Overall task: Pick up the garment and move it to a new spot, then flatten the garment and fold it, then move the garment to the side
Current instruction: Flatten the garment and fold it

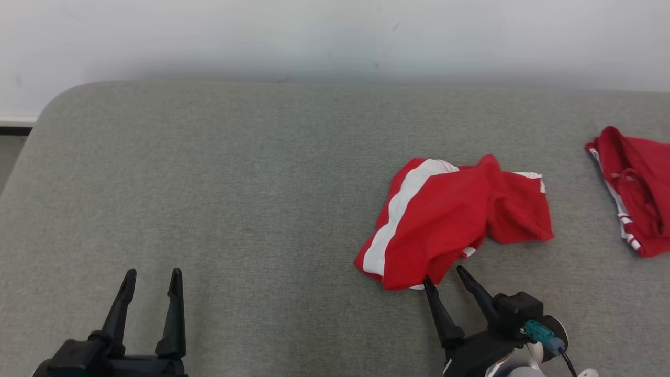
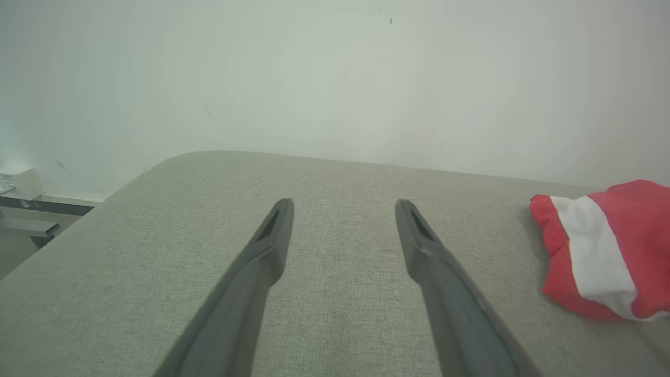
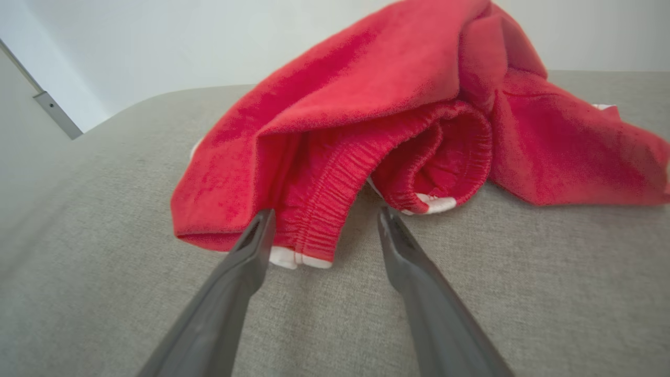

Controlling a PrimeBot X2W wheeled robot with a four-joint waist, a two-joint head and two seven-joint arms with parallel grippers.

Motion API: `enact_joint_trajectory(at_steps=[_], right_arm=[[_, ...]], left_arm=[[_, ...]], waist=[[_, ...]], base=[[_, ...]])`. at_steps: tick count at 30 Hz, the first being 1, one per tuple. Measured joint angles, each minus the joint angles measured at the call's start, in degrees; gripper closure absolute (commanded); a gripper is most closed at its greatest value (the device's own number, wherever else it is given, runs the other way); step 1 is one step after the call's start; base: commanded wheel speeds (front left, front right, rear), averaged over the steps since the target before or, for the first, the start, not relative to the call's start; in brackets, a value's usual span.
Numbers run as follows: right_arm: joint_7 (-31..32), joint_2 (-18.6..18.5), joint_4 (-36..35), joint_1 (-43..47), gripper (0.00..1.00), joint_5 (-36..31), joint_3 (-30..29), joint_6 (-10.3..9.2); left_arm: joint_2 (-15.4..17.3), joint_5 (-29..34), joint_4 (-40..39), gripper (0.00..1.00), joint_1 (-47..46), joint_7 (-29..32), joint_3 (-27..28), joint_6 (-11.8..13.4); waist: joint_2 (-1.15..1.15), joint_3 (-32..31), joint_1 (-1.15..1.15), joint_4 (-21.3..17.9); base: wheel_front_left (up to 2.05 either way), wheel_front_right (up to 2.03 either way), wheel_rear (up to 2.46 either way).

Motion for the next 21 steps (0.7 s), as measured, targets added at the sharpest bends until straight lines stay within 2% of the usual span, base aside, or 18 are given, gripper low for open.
enact_joint_trajectory(at_steps=[5, 6, 7, 10, 15, 21], right_arm=[[0.0, 0.32, 5.94, -3.17, 0.0, 1.57, 1.37, 0.01], [0.01, 0.4, 6.79, -3.7, 0.35, 2.16, 1.65, 0.0], [-0.01, 0.45, 7.4, -4.22, 1.0, 2.53, 1.76, 0.01], [0.0, 0.35, 7.93, -5.69, 1.0, 3.18, 1.87, 0.0], [0.01, 0.32, 4.86, -7.1, 1.0, 3.12, 3.9, 0.0], [0.01, 1.27, 0.13, -9.72, 1.0, 2.99, 12.62, 0.0]], left_arm=[[0.09, -0.12, 0.23, 0.0, -0.15, 0.0, -0.21, 0.0], [0.1, -0.16, 0.25, 0.0, -0.19, 0.0, -0.29, 0.0], [0.09, -0.16, 0.25, 0.0, -0.27, 0.0, -0.38, 0.0], [0.02, -0.16, 0.36, 0.0, -0.57, 0.0, -0.22, 0.0], [-0.15, -0.15, 0.73, 0.0, -0.65, 0.0, -0.08, 0.0], [-0.53, -0.15, 0.96, 0.0, -0.53, 0.0, -0.1, 0.0]], waist=[[0.0, 0.61, 0.0, 1.81], [0.0, 0.72, 0.0, 2.11], [0.0, 0.82, 0.0, 2.39], [0.0, 0.96, 0.0, 3.17], [0.0, 0.4, 0.0, 3.61], [0.0, -0.62, -0.01, 3.94]], base=[[0.0, 0.0, 0.0], [0.0, 0.0, 0.0], [0.0, 0.0, 0.0], [0.0, 0.0, 0.0], [0.0, 0.0, 0.0], [0.0, 0.0, 0.0]])
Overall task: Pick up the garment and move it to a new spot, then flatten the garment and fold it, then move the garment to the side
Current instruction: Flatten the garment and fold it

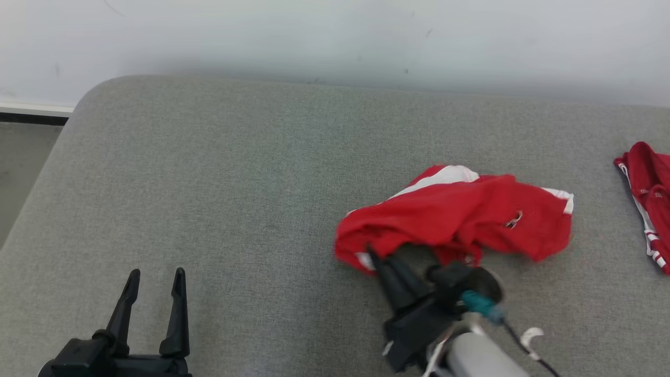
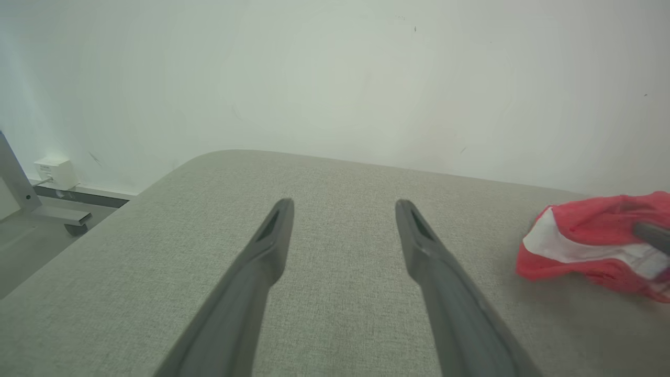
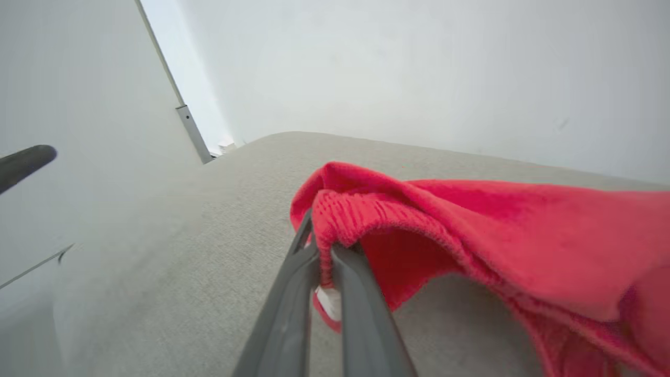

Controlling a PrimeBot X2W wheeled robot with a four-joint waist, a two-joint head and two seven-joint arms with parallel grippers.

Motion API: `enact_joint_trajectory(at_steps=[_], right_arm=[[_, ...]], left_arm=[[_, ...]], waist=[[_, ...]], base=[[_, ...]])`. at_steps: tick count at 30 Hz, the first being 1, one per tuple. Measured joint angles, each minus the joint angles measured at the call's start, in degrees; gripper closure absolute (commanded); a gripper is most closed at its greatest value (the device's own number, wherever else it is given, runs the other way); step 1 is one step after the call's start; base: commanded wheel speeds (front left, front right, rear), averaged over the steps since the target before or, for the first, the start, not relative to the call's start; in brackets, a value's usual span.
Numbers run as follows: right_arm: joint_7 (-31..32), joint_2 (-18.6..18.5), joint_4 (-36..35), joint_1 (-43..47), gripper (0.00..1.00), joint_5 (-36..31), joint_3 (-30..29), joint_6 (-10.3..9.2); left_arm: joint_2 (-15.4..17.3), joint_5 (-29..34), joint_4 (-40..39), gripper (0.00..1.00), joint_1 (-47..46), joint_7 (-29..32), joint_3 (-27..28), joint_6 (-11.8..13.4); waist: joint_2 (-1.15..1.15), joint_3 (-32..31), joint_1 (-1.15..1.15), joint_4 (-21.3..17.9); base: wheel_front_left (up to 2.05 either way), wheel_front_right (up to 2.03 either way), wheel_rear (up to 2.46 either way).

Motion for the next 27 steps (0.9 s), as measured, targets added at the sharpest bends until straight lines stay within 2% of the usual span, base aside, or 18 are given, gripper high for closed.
enact_joint_trajectory(at_steps=[8, 13, 18, 19, 20, 27], right_arm=[[-0.01, 1.37, -3.78, -0.34, 1.0, 2.68, 14.92, 0.01], [-0.01, 0.37, -3.55, 4.01, 1.0, 4.69, 17.55, 0.01], [-0.01, -3.88, -3.87, 10.51, 1.0, 5.25, 12.69, 0.01], [0.0, -4.71, -4.22, 11.76, 1.0, 5.23, 10.98, 0.01], [-0.01, -6.37, -5.01, 13.94, 1.0, 4.97, 6.77, 0.01], [0.0, -11.83, -7.51, 17.97, 1.0, 2.33, -6.34, 0.0]], left_arm=[[-0.41, -0.01, -0.15, 0.0, 0.87, 0.0, 0.34, 0.0], [-0.68, -0.01, -0.11, 0.0, 1.57, 0.0, 0.74, 0.0], [-0.96, 0.0, 0.15, 0.0, 1.97, 0.0, 0.52, 0.0], [-0.96, 0.0, 0.15, 0.0, 1.99, 0.0, 0.52, 0.0], [-0.98, 0.0, 0.18, 0.0, 2.07, 0.0, 0.42, 0.0], [-1.16, 0.02, 0.26, 0.0, 2.16, 0.0, -0.12, 0.0]], waist=[[0.0, -0.53, 0.0, -0.16], [0.0, -0.67, 0.0, -1.06], [0.0, -1.1, 0.0, -2.62], [0.0, -1.18, 0.0, -2.98], [0.0, -1.33, 0.0, -3.76], [0.0, -1.58, 0.0, -6.33]], base=[[0.0, 0.0, 0.0], [0.0, 0.0, 0.0], [0.0, 0.0, 0.0], [0.0, 0.0, 0.0], [0.0, 0.0, 0.0], [0.0, 0.0, 0.0]])
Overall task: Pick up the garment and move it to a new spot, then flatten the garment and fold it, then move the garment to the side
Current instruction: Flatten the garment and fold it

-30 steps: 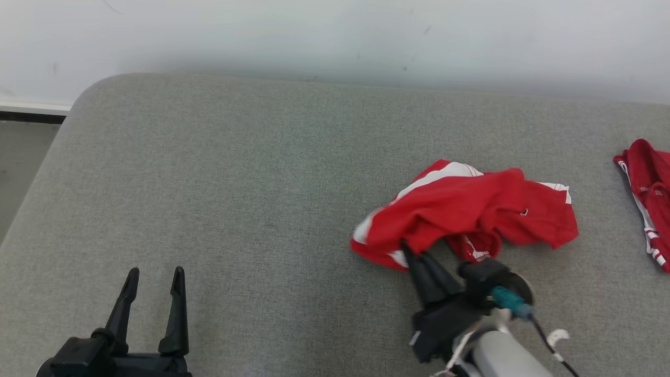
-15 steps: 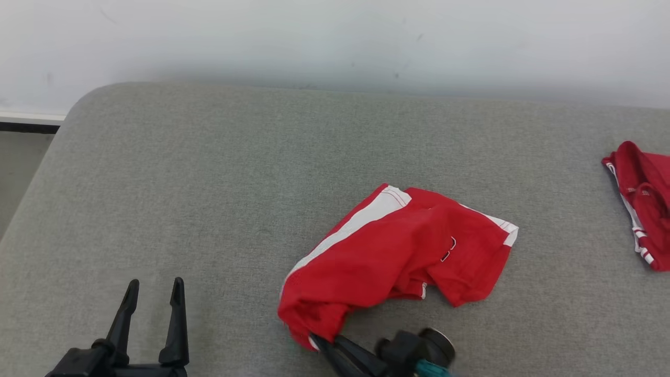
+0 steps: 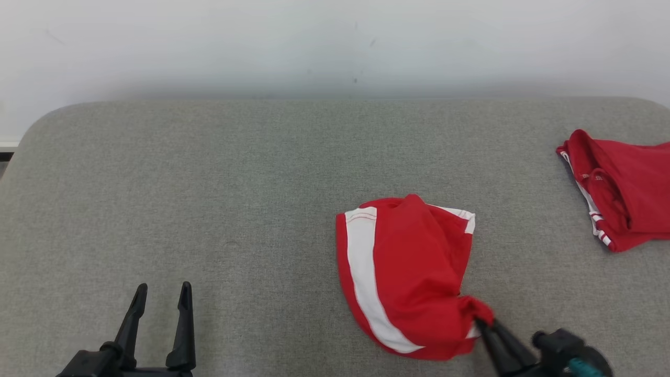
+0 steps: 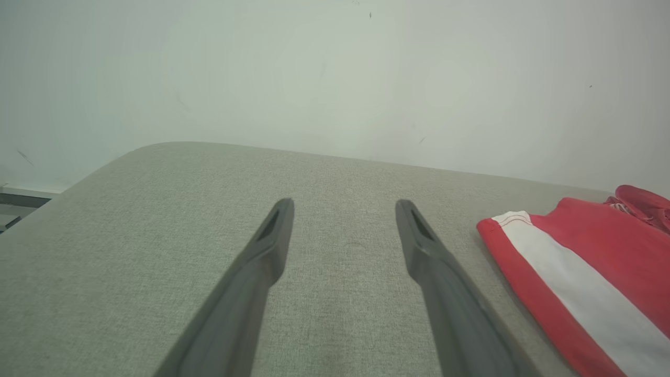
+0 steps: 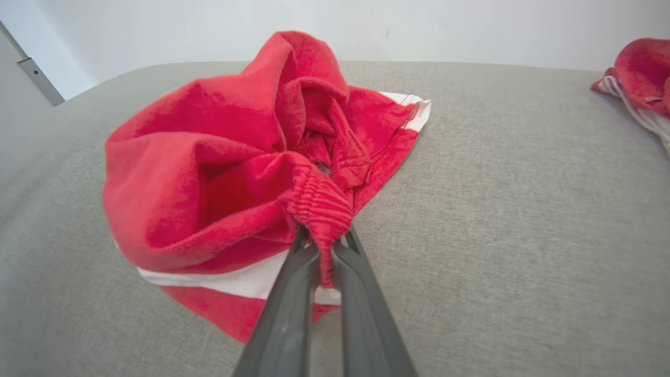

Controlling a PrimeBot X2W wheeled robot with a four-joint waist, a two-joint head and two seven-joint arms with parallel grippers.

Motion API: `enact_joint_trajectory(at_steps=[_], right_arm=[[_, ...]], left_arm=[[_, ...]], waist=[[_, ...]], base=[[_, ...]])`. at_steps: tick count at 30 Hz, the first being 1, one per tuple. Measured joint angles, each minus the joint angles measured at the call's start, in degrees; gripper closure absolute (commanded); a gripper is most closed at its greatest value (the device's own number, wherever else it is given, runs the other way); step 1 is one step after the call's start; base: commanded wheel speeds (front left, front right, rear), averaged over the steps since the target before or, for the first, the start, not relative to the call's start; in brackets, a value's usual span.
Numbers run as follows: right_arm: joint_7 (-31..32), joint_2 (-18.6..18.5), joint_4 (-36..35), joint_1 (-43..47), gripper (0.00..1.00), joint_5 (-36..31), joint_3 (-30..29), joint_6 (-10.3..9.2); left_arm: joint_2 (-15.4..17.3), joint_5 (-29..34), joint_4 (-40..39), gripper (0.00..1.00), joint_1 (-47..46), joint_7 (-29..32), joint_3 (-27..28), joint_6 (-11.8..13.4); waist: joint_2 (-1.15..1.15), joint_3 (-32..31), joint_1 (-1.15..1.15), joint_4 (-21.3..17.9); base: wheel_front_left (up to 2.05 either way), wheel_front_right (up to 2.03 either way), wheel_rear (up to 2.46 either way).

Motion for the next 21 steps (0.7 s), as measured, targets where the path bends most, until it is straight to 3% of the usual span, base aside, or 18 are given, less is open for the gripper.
enact_joint_trajectory(at_steps=[6, 7, 12, 21], right_arm=[[-0.01, -1.64, 0.42, -0.69, 1.0, -0.74, -7.48, 0.0], [-0.01, -1.65, 1.0, -0.93, 0.0, -0.82, -7.65, 0.0], [0.0, -1.09, 1.12, -1.86, 0.0, -1.55, -8.8, 0.01], [0.0, 0.83, -6.88, 3.03, 0.0, -2.21, -15.29, 0.01]], left_arm=[[-0.04, 0.01, 0.36, 0.0, -0.01, 0.0, -0.2, 0.0], [-0.04, 0.01, 0.44, 0.0, 0.0, 0.0, -0.25, 0.0], [-0.03, 0.01, 0.49, 0.0, 1.02, 0.0, 0.47, 0.0], [-0.13, 0.26, 0.08, 0.0, 2.34, 0.0, 0.96, 0.0]], waist=[[0.0, -0.62, 0.0, -0.76], [0.0, -0.82, 0.0, -0.76], [0.0, -1.93, 0.0, -1.05], [0.0, -3.71, 0.0, -2.83]], base=[[0.0, 0.0, 0.0], [0.0, 0.0, 0.0], [0.0, 0.0, 0.0], [0.0, 0.0, 0.0]])
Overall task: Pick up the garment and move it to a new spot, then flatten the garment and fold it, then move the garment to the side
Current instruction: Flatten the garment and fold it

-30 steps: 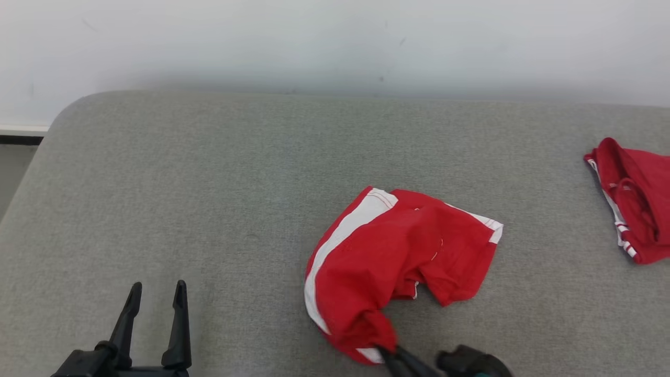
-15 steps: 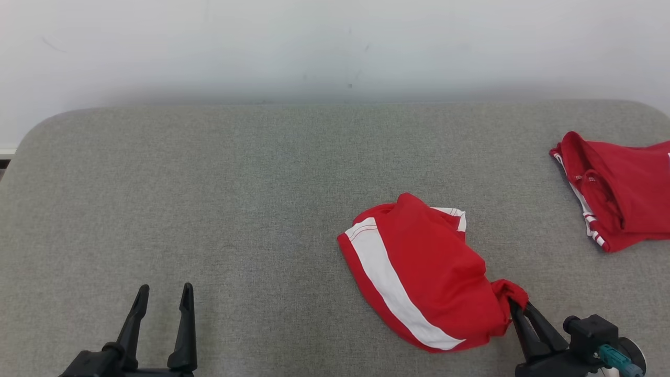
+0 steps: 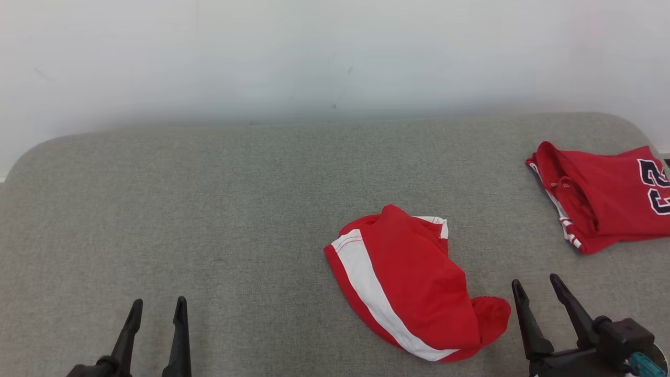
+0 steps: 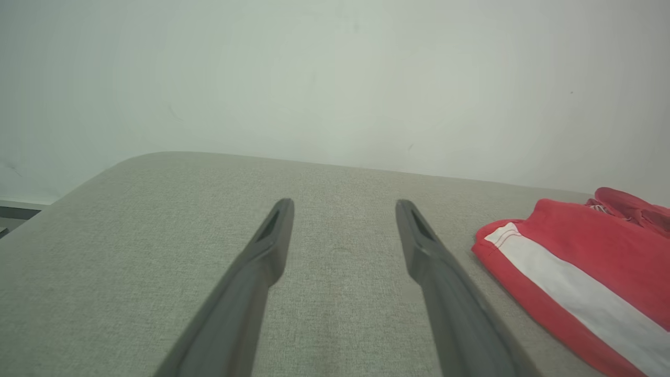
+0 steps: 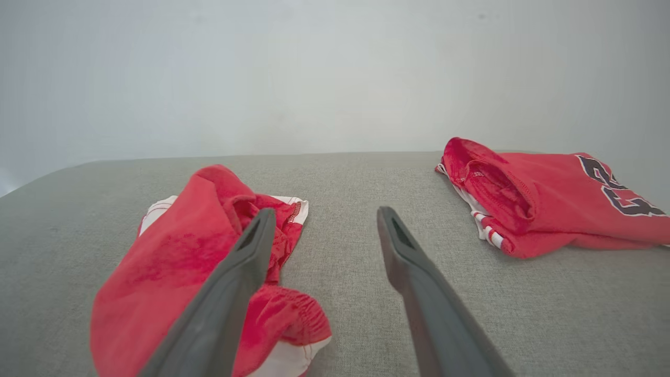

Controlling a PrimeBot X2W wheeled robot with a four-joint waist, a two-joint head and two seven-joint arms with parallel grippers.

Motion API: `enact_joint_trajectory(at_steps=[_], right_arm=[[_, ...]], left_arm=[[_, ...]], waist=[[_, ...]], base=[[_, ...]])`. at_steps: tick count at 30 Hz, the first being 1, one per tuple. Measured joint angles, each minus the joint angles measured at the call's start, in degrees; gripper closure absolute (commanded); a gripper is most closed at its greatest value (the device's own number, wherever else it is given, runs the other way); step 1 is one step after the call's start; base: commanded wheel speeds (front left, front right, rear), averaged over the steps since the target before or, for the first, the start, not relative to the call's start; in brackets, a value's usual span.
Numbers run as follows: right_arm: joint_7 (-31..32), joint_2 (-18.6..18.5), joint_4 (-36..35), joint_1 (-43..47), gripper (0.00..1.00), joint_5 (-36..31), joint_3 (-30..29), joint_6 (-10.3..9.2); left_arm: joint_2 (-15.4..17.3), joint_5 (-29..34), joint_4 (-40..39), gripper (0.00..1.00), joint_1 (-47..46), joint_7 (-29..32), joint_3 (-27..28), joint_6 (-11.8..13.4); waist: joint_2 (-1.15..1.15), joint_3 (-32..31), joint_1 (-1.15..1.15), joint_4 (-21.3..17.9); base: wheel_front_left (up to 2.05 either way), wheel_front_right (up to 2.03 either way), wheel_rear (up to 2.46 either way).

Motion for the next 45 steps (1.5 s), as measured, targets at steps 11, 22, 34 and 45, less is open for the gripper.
enact_joint_trajectory(at_steps=[11, 22, 34, 45], right_arm=[[-0.01, 4.64, -6.26, 2.8, 0.0, -2.27, -3.25, 0.0], [-0.02, 6.31, -6.83, -0.27, 0.0, -3.97, -3.07, 0.0], [-0.01, 8.46, -7.2, -2.74, 0.0, -4.15, -3.91, 0.0], [-0.01, 9.14, -7.26, -3.13, 0.0, -4.58, -4.93, 0.0]], left_arm=[[1.87, 0.55, 0.23, 0.0, -4.12, -0.01, -2.83, 0.0], [7.99, -3.97, 10.35, 0.0, -26.76, 1.02, -18.59, -0.02], [12.59, -12.09, 25.83, 0.0, -38.25, 3.08, -32.94, -0.02], [14.01, -18.51, 33.15, 1.0, -38.33, 4.37, -42.01, -0.02]], waist=[[0.0, 1.11, 0.0, -2.27], [0.0, 5.05, 0.01, -6.57], [0.01, 11.23, 0.02, -12.59], [0.01, 13.04, 0.01, -15.97]], base=[[0.0, 0.0, 0.0], [0.0, 0.0, 0.0], [0.0, 0.0, 0.0], [0.0, 0.0, 0.0]])
